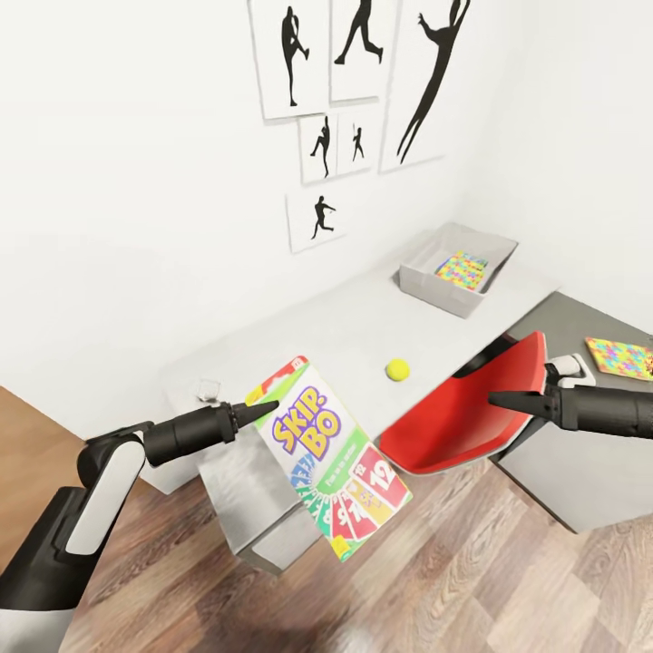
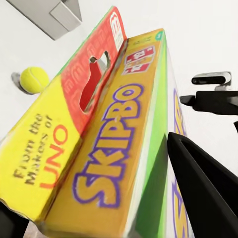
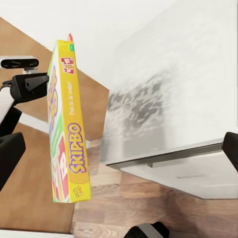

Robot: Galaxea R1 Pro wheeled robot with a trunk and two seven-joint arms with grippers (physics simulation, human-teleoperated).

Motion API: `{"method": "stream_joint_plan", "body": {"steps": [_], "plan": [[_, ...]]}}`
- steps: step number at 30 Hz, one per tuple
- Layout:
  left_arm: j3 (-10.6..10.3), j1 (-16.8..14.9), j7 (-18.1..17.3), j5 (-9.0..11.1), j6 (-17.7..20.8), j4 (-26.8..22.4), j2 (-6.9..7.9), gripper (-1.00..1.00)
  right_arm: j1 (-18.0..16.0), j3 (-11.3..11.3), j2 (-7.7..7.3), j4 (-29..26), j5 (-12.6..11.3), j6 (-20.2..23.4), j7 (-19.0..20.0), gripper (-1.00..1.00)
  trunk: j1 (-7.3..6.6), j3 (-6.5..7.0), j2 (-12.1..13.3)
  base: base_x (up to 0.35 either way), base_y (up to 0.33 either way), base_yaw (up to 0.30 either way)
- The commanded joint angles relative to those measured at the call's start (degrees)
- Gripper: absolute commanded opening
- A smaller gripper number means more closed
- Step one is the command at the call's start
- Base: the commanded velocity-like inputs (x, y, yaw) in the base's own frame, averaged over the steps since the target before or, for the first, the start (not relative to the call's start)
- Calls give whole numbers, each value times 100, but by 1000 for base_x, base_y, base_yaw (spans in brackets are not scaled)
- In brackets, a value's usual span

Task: Put all the toys in the child's room - the three board games (two on the bed and one on the table), the two jigsaw puzzles on the table, and the tennis ball on the table - inside the toy box on the table in the child's room.

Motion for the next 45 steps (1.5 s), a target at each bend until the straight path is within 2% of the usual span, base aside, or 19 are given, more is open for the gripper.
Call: {"method": "stream_joint_plan", "body": {"steps": [1, 5, 13, 17, 18, 23, 30, 32, 33, 38, 45], "plan": [[-4, -3, 7, 19, 27, -2, 4, -100, -16, 18, 1, 3, 11, 16, 33, 100, 4, 0, -10, 0, 0, -92], [-36, 0, 6, 2, 21, -2, 5, -100, -56, 60, 11, 3, 11, 16, 64, 100, 4, 35, -10, 0, 0, -92], [-231, -2, 9, -8, 11, -2, -3, -100, -131, 118, 83, 3, 11, 16, 80, 100, 4, 92, -10, 0, 0, -69], [-288, -20, 7, -7, 13, -2, -42, -100, -147, 225, 233, 3, 11, 16, 80, 100, 4, 102, -10, 0, 0, -23], [-288, -20, 7, -7, 13, -2, -42, -100, -147, 225, 233, 3, 11, 16, 80, 100, 4, 104, -10, 0, 0, -16], [-316, -39, -3, -2, 19, -2, -65, -100, -177, 308, 460, 3, 11, 16, 74, 100, 4, 108, -10, 0, 0, -8], [-349, -53, -4, 1, 24, -2, -79, -100, -238, 446, 621, 3, 15, 16, 52, 100, 4, 110, -10, 0, 0, -2], [-427, -63, -4, -1, 25, -2, -88, -100, -252, 572, 740, 3, 19, 16, 37, 100, 4, 110, -10, 0, 0, -1], [-427, -63, -4, -1, 25, -2, -88, -100, -252, 572, 740, 3, 19, 16, 37, 100, 4, 110, -10, 0, 0, 0], [-498, -73, -1, -5, 24, -4, -108, -100, -259, 687, 951, 6, 60, 16, 17, 100, 4, 110, -10, 0, 0, 0], [-529, -76, 2, -6, 19, -58, -117, -100, -258, 818, 1080, 10, 82, 16, -16, 100, 4, 111, -10, 0, 0, 0]]}}
